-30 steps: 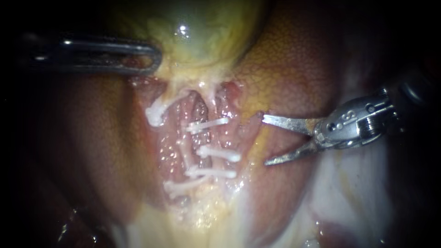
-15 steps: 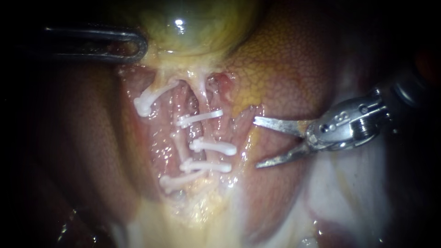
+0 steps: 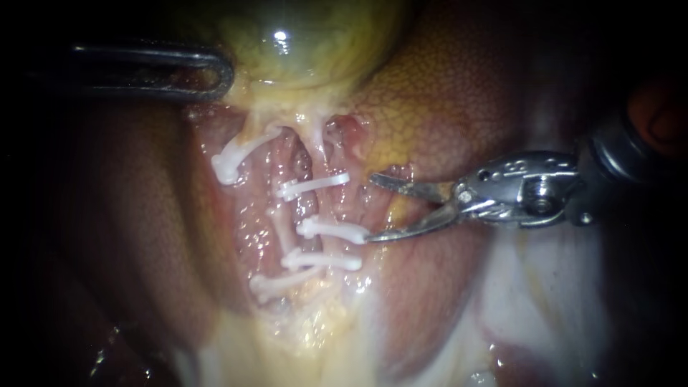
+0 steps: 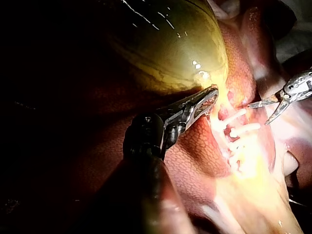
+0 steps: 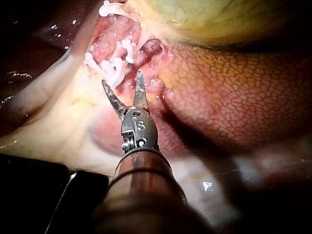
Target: Go to the cutting position right tube
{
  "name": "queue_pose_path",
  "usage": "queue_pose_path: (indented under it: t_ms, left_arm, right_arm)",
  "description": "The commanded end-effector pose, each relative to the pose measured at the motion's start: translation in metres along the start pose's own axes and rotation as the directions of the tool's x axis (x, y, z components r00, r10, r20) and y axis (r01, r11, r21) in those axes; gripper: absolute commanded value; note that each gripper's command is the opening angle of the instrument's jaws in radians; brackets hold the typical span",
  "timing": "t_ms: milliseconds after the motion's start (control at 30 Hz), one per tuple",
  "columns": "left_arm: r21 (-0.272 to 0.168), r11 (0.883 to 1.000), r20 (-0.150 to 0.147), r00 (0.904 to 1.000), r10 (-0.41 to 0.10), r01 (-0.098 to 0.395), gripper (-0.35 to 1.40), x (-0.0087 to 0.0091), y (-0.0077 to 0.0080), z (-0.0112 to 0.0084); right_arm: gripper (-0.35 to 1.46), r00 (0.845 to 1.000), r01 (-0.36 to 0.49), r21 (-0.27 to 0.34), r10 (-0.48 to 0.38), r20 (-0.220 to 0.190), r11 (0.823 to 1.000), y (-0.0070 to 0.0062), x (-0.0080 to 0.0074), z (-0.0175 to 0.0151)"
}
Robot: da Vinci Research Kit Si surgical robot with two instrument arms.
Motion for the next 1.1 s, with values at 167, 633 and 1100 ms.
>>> queue_pose_path:
  t_ms: [167,633,1100]
  left_arm:
    - [-0.001,1.000,0.000,1.0000,0.000,0.000,-0.35,0.0000,-0.0001,0.0000]
    - [-0.002,1.000,0.001,1.0000,0.000,0.000,-0.35,0.0000,-0.0003,0.0000]
    - [-0.006,1.000,0.002,1.0000,-0.001,0.001,-0.35,0.0000,-0.0005,0.0000]
  right_arm:
    - [1.29,0.998,-0.065,0.043,0.065,0.008,0.997,0.0008,0.0000,0.0002]
    - [1.22,0.992,-0.121,0.152,0.117,0.040,0.981,0.0025,0.0004,0.0024]
    - [1.20,0.994,-0.107,0.279,0.095,0.056,0.954,0.0020,0.0000,0.0053]
